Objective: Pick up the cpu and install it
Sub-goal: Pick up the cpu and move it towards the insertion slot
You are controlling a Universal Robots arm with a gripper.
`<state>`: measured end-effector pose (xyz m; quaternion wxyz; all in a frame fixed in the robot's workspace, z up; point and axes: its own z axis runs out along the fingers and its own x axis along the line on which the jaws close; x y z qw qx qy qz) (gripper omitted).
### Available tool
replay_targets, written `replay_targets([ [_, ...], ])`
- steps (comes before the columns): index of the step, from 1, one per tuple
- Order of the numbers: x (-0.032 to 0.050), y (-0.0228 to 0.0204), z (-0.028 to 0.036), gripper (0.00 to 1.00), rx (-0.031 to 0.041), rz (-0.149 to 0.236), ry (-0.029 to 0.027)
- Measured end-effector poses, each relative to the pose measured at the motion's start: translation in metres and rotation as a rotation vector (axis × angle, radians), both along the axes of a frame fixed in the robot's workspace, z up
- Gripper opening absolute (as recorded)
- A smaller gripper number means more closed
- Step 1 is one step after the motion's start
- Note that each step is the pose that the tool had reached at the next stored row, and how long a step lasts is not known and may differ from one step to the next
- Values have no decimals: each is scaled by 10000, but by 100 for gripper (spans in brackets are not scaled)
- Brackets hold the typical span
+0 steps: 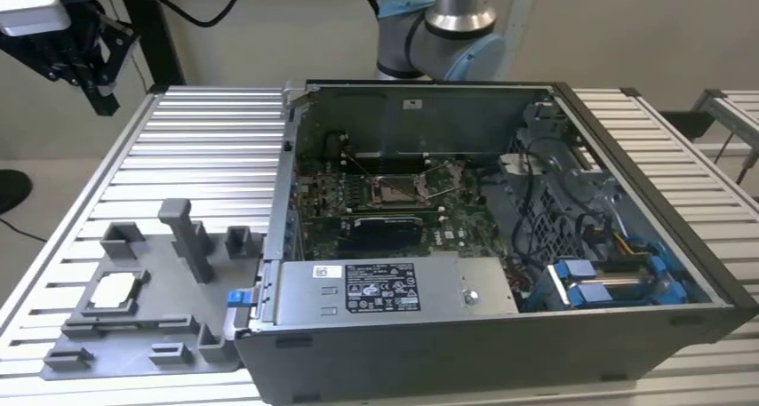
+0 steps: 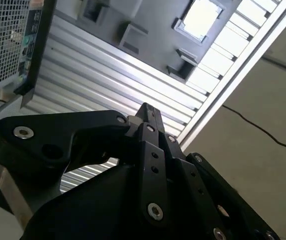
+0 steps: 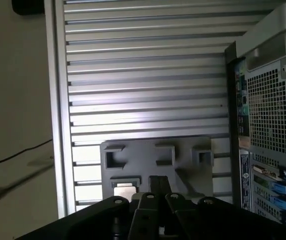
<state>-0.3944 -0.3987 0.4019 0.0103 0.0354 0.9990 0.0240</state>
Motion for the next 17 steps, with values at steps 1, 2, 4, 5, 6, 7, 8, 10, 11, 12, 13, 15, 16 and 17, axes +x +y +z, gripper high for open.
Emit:
replay_targets([
  [1,-33,0,-1,0,0,0,-1],
  [2,-52,0,-1,0,0,0,0],
  [4,-61,0,-1,0,0,1,1],
  [5,-61,0,-1,0,0,2,1],
  [6,-61,0,-1,0,1,1,1],
  [7,-61,0,-1,0,0,1,1],
  [8,-63,-1,-2,0,0,1,1],
  [10,-67,-26,-10,0,1,-1,1],
  [11,-69,-51,-17,0,1,-1,1],
  [12,-72,-74,-23,0,0,0,2],
  [13,-74,-98,-32,0,1,0,1],
  [15,-81,-145,-51,0,1,0,1],
  [16,-87,-167,-62,0,1,1,1],
  [17,-96,-188,-72,0,1,1,1],
])
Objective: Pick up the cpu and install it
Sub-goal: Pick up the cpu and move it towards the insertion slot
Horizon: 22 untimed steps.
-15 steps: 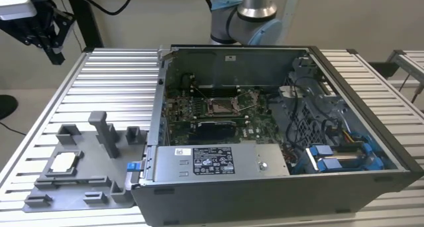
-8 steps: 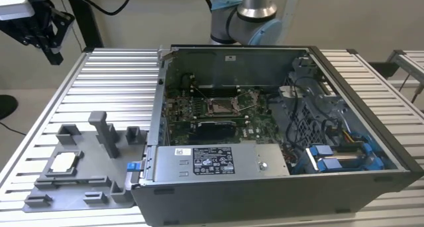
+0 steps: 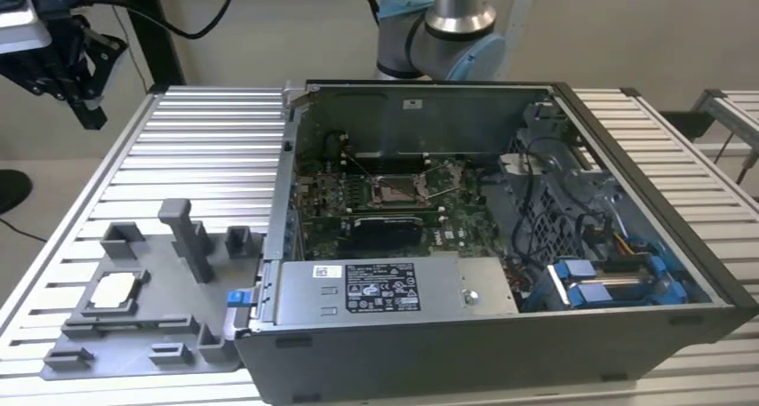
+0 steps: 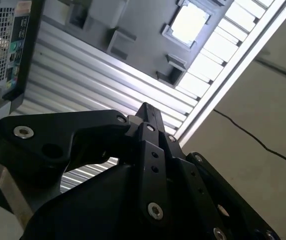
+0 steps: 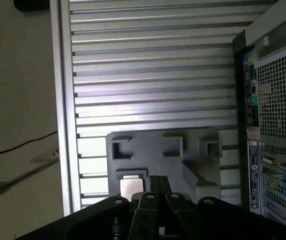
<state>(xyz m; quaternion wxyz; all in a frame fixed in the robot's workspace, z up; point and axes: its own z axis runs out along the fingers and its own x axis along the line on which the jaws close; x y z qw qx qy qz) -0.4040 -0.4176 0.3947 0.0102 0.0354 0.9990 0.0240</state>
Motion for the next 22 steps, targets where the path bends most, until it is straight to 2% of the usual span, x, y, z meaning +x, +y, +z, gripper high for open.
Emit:
replay_targets([
  [5,-58,-88,-41,0,0,-1,1],
  [9,-151,-181,-58,0,0,-1,-1],
  [12,-191,-243,-65,0,0,-1,0],
  [22,-271,-506,-95,0,0,10,0],
])
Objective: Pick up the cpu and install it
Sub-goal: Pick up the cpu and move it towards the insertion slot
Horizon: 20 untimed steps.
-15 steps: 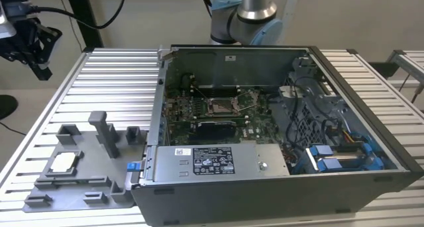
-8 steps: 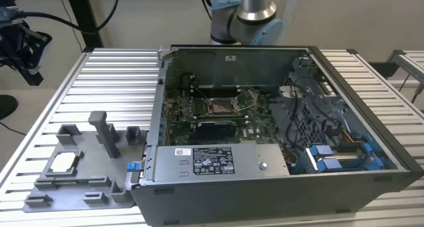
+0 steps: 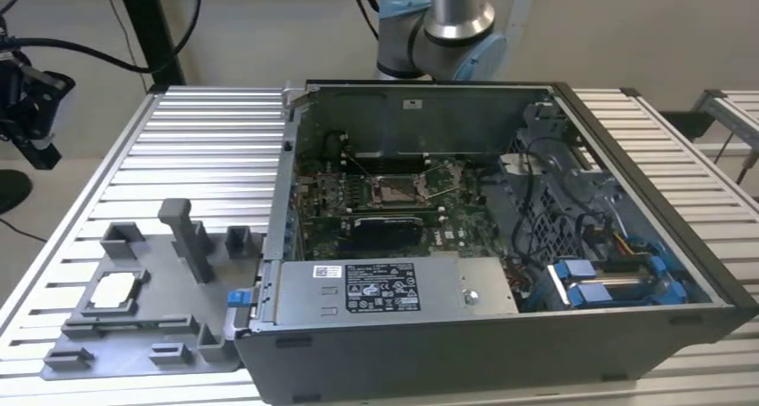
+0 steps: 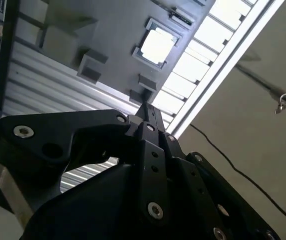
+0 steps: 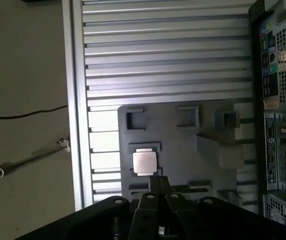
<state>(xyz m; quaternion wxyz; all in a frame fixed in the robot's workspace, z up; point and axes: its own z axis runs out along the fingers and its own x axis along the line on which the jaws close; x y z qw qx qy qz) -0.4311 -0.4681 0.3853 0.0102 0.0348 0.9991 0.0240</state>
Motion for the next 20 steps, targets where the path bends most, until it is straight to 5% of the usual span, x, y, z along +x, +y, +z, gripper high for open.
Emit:
replay_targets([
  [5,0,-16,-2,0,0,443,-20],
  [10,-1,-17,-3,0,1,452,-14],
  [20,-1,-17,-3,0,10,451,417],
])
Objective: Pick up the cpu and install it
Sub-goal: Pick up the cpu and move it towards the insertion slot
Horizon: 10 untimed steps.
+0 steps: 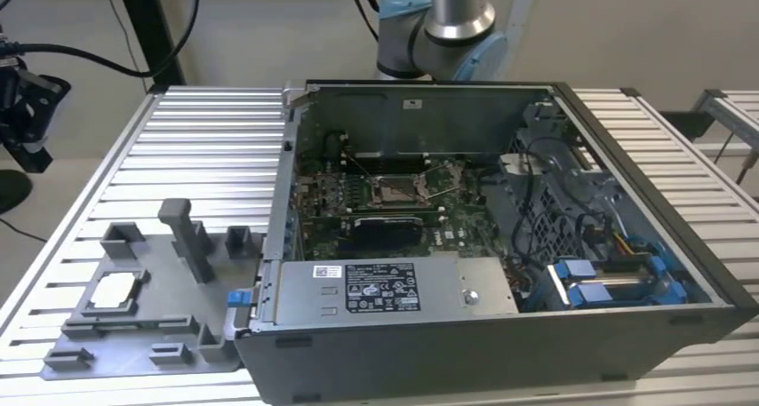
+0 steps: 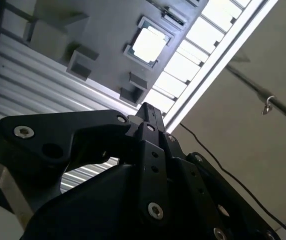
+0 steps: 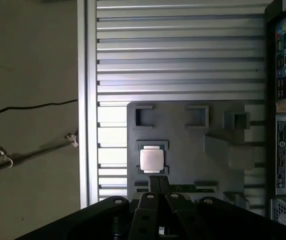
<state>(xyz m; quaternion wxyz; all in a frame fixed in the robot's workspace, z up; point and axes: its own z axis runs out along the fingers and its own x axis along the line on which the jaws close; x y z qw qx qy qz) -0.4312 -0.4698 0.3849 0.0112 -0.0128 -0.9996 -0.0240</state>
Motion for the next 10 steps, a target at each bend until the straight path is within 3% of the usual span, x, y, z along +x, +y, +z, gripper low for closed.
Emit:
replay_targets([
  [10,0,0,0,0,0,0,431],
])
